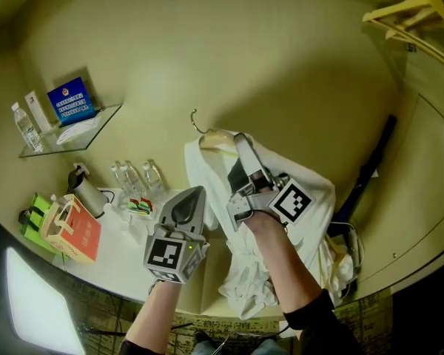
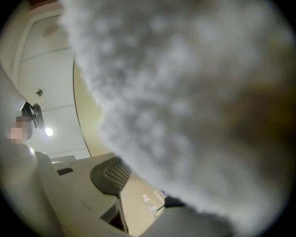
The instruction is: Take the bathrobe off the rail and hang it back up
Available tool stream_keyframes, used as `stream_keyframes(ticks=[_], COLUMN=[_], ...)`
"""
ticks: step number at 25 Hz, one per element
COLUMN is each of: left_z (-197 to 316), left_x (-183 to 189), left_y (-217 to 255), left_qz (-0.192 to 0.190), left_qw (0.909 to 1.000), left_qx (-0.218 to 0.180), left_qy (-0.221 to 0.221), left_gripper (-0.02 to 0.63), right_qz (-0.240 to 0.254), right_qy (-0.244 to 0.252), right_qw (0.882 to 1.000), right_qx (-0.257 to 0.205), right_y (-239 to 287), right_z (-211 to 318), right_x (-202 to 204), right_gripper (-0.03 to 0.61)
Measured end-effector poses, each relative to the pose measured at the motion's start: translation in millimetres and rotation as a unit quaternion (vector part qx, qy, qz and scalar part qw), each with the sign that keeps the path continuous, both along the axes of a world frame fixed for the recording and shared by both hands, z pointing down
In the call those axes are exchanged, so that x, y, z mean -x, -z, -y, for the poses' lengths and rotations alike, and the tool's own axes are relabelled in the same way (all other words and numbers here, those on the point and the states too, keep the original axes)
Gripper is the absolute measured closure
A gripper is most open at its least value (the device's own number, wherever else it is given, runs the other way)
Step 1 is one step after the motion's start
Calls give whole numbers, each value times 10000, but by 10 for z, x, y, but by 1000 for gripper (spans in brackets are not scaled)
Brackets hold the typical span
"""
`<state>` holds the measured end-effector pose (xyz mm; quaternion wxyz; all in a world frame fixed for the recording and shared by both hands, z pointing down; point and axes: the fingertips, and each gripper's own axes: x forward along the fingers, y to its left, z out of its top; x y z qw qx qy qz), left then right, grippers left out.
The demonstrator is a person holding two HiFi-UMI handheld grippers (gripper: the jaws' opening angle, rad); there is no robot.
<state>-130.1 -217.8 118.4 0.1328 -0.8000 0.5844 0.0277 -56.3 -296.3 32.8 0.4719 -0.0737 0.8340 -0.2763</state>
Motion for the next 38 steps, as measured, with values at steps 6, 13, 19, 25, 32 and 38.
stream_keyframes(ticks=[6,13,19,25,32,38], left_z=[78,215,326,289,240,234], left_x=[-167,-250,-316,-523,-690,-775], left_y=[699,1407,1811,2283,2817,3349], left_qz=[-41,6,208,374,692,924], left_qw=[9992,9955,9924,9870,9797,9738], left_qx=[-299,-785,-971,-1277,-1663,-1884], left_qy=[-258,-524,-724,-896,-883,-880], left_gripper=[614,614,614,614,614,614], right_qz=[83,381,337,481,441,480], right_qy=[-228,-339,-609,-671,-849,-996], right_qw=[9992,9976,9947,9925,9863,9860], right_qx=[-313,-462,-755,-900,-1342,-1247], right_y=[647,1326,1791,2213,2882,3369], right_z=[-131,-192,-255,-297,-413,-312], right_x=[-186,-327,-443,-573,-638,-683], right_gripper=[382,383,382,382,383,383])
